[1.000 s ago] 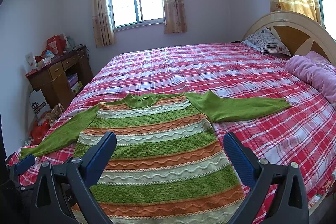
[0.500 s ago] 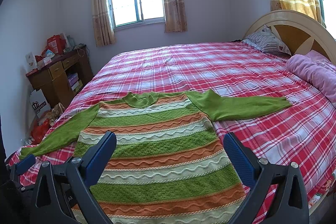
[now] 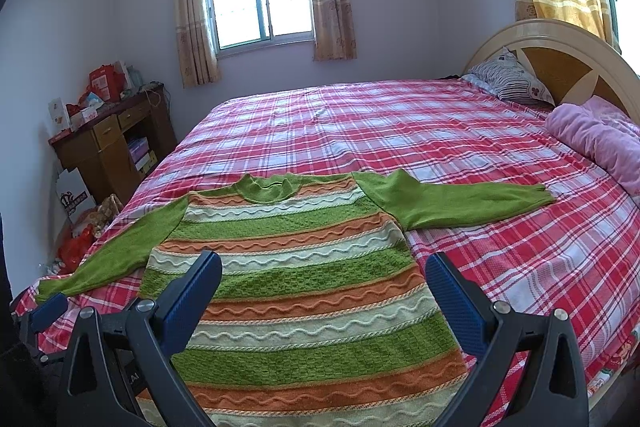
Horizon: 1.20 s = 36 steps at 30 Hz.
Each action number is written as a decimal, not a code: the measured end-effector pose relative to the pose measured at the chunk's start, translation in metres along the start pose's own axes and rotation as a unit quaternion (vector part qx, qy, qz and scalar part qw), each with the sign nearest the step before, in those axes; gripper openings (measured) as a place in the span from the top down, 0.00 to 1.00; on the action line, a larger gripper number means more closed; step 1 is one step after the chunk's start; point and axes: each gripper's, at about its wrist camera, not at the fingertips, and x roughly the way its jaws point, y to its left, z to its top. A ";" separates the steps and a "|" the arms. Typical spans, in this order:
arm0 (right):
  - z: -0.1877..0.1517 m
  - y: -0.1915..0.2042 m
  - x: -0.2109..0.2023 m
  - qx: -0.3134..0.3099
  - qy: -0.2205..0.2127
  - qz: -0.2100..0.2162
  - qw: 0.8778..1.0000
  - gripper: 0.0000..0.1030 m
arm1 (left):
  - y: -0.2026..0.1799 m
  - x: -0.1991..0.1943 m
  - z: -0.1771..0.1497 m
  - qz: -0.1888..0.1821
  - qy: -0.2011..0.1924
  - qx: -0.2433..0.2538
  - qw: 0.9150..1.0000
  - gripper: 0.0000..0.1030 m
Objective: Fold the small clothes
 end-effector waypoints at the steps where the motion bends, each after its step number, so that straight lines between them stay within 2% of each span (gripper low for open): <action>1: 0.000 0.000 0.001 0.000 0.001 -0.001 1.000 0.01 | 0.000 0.001 -0.001 0.000 0.001 0.000 1.000 0.00; 14: 0.007 -0.008 0.029 -0.006 0.007 -0.018 1.000 0.01 | -0.007 0.030 0.006 -0.004 0.015 0.004 1.000 0.00; 16: 0.010 -0.013 0.042 -0.015 0.012 -0.023 1.000 0.01 | -0.008 0.037 0.006 -0.010 0.021 0.005 1.000 0.00; 19: 0.013 -0.026 0.069 -0.027 0.042 -0.026 0.998 0.01 | -0.010 0.052 0.007 -0.020 0.033 0.004 0.999 0.00; 22: 0.018 -0.049 0.084 -0.008 0.045 -0.027 0.999 0.01 | -0.012 0.064 0.012 -0.017 0.035 0.006 0.999 0.00; 29: 0.050 -0.135 0.114 0.070 0.037 -0.040 0.996 0.01 | -0.016 0.093 0.031 -0.003 0.046 0.007 0.999 0.00; 33: 0.068 -0.213 0.137 0.116 0.029 -0.074 0.990 0.04 | -0.013 0.106 0.035 -0.008 0.051 -0.007 0.999 0.00; 34: 0.071 -0.240 0.145 0.136 0.024 -0.085 0.987 0.10 | -0.012 0.109 0.035 -0.011 0.054 -0.012 0.998 0.00; 35: 0.073 -0.267 0.153 0.156 0.023 -0.093 0.983 0.23 | -0.012 0.112 0.035 -0.013 0.057 -0.017 0.998 0.00; 36: 0.073 -0.291 0.163 0.175 0.031 -0.104 0.979 0.32 | -0.012 0.118 0.035 -0.014 0.060 -0.023 0.998 0.00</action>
